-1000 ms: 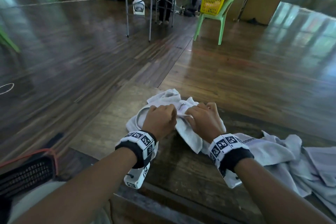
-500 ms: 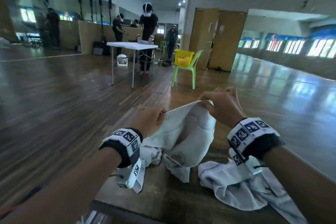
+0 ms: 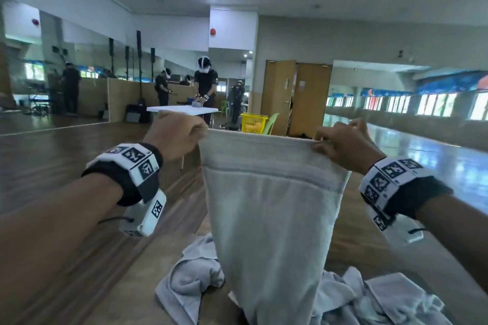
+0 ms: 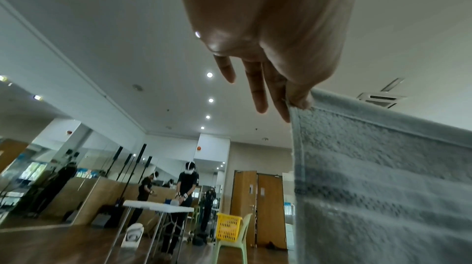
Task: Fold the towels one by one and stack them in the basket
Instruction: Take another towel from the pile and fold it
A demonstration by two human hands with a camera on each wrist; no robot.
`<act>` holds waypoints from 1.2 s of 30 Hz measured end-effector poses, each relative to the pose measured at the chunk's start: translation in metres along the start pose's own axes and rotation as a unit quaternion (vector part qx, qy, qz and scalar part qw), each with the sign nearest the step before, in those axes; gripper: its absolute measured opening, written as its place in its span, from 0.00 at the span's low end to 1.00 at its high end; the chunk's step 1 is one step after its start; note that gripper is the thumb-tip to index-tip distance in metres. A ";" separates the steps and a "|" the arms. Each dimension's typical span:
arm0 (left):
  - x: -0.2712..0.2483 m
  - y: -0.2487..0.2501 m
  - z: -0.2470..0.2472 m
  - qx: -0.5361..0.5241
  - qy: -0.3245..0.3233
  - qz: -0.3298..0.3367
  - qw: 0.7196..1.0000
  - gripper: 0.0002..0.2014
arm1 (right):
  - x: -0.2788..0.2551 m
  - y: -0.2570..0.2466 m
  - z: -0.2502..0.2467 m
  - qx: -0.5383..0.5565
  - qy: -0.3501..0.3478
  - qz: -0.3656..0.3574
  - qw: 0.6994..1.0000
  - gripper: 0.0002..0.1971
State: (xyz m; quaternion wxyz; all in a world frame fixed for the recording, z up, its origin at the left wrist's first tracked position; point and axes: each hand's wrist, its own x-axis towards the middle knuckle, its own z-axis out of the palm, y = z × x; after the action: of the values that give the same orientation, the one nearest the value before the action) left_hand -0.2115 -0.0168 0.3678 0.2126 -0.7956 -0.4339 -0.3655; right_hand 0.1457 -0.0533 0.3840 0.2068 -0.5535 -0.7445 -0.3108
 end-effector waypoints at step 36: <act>0.082 -0.020 -0.100 0.018 -0.008 -0.040 0.999 0.10 | 0.052 0.052 -0.097 0.288 0.048 0.084 0.953 0.09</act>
State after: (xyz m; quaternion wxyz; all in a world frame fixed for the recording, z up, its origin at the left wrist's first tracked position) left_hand -0.2391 -0.0276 0.4956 0.2089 -0.7764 -0.4735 -0.3596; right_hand 0.1756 -0.0738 0.4998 0.4179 -0.5153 -0.7427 -0.0908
